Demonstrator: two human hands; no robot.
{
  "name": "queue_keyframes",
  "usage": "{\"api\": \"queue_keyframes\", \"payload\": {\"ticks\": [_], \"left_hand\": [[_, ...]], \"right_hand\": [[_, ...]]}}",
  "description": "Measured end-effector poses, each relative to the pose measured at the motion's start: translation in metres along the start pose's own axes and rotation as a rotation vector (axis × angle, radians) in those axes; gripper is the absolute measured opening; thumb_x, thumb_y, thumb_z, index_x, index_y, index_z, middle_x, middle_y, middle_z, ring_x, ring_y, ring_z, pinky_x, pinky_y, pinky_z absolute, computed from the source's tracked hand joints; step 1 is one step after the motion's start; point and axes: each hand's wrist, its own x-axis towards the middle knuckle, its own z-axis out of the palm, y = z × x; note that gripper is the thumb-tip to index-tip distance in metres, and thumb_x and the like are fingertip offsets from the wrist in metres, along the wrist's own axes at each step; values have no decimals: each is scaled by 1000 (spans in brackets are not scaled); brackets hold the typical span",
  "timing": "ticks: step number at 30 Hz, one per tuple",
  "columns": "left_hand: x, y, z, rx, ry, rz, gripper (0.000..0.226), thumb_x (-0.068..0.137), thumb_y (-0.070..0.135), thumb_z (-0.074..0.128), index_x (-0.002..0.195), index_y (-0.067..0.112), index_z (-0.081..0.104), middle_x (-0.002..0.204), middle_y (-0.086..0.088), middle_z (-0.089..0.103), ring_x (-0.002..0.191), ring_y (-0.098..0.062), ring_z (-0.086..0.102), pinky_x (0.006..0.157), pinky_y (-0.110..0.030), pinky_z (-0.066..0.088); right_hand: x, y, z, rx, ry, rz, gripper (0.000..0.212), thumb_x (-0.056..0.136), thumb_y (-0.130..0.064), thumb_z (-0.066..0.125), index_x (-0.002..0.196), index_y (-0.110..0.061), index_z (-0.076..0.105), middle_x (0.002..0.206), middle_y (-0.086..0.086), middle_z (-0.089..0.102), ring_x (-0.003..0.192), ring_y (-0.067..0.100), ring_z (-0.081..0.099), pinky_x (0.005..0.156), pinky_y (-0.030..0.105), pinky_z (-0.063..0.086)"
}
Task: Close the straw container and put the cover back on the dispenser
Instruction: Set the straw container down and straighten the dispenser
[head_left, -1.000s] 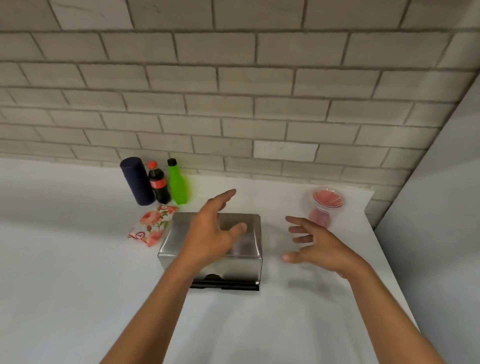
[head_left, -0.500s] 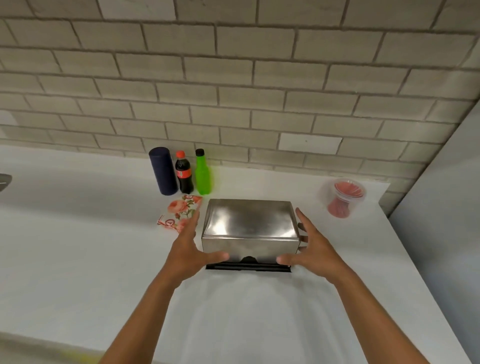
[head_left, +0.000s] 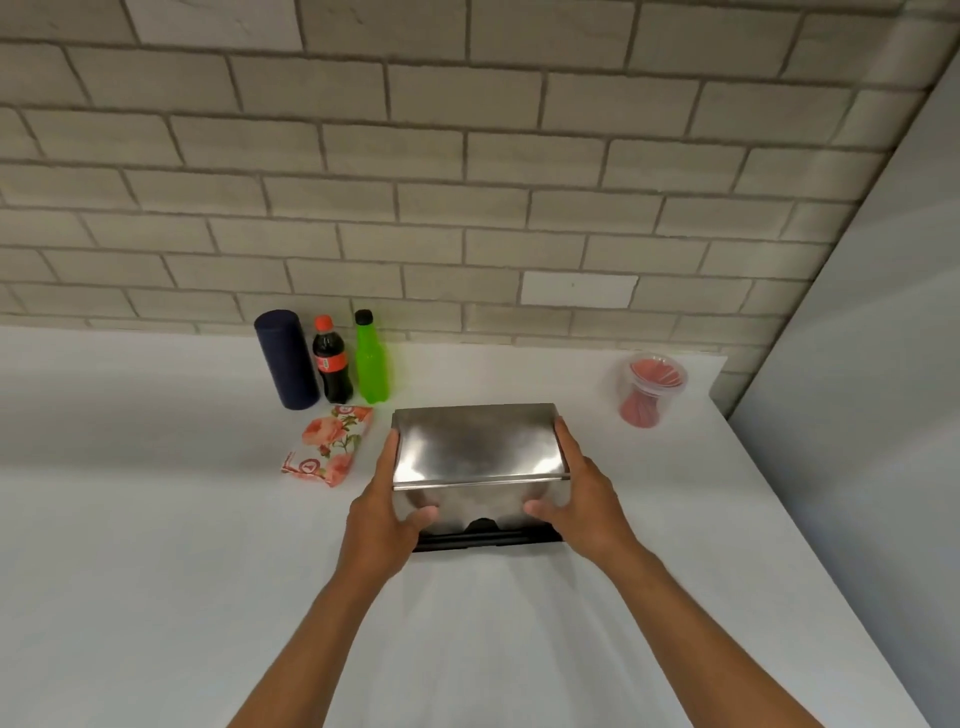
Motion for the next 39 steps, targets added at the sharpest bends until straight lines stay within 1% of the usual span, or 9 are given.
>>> {"api": "queue_keyframes", "payload": {"ticks": [4, 12, 15, 19, 21, 24, 31, 35, 39], "left_hand": [[11, 1, 10, 35, -18, -10, 121, 87, 21, 88, 162, 60, 2, 120, 15, 50, 80, -12, 69, 76, -31, 61], [44, 16, 37, 19, -54, 6, 120, 88, 20, 87, 165, 51, 2, 122, 17, 55, 83, -5, 64, 78, -27, 57], [61, 21, 47, 45, -65, 0, 120, 89, 20, 86, 166, 48, 0, 123, 12, 60, 86, -13, 68, 75, -24, 53], [84, 26, 60, 73, -75, -9, 119, 90, 20, 85, 166, 46, -2, 120, 1, 70, 84, -21, 70, 79, -35, 60], [95, 28, 66, 82, -83, -17, 118, 91, 21, 85, 167, 46, -2, 117, 3, 69, 80, -17, 69, 75, -30, 59], [111, 30, 74, 71, -92, -7, 118, 90, 20, 85, 166, 46, -1, 116, 13, 63, 75, -6, 67, 61, -10, 50], [155, 39, 91, 60, -101, -21, 121, 90, 20, 85, 160, 60, -5, 123, 17, 56, 79, 2, 62, 56, -12, 48], [175, 37, 101, 43, -80, -21, 121, 88, 18, 85, 162, 58, -3, 126, 20, 52, 88, -3, 57, 59, -7, 48], [177, 26, 102, 9, -93, 23, 120, 86, 13, 85, 163, 53, 2, 98, 53, 58, 91, 24, 58, 71, 3, 44]], "right_hand": [[10, 9, -3, -46, 8, 10, 119, 83, -27, 85, 156, -62, -2, 128, 0, 57, 120, 22, 56, 97, 33, 46], [40, 25, -23, -56, 25, 51, 117, 85, -19, 82, 160, -56, -1, 135, 3, 58, 124, 26, 57, 100, 34, 47], [54, 30, -30, -56, 24, 69, 117, 87, -16, 80, 159, -56, -2, 120, 4, 63, 115, 23, 60, 98, 36, 50], [75, 39, -39, -87, 18, 76, 118, 86, -14, 78, 159, -56, -5, 108, 6, 66, 99, 19, 65, 94, 40, 55], [87, 44, -43, -102, 13, 78, 119, 86, -14, 78, 159, -56, -6, 106, 6, 67, 92, 19, 66, 91, 40, 57], [104, 51, -47, -103, 7, 79, 120, 86, -14, 78, 159, -56, -8, 106, 6, 67, 90, 20, 68, 90, 41, 57], [146, 62, -58, -69, 19, 89, 121, 84, -15, 78, 157, -60, -6, 109, 4, 66, 93, 17, 65, 90, 40, 56], [167, 64, -60, -43, 9, 68, 119, 82, -12, 77, 160, -56, -1, 104, 6, 66, 88, 17, 67, 92, 42, 57], [164, 66, -61, -18, 29, 24, 118, 82, -9, 76, 162, -52, 0, 97, 10, 66, 88, 21, 67, 90, 46, 57]]}}
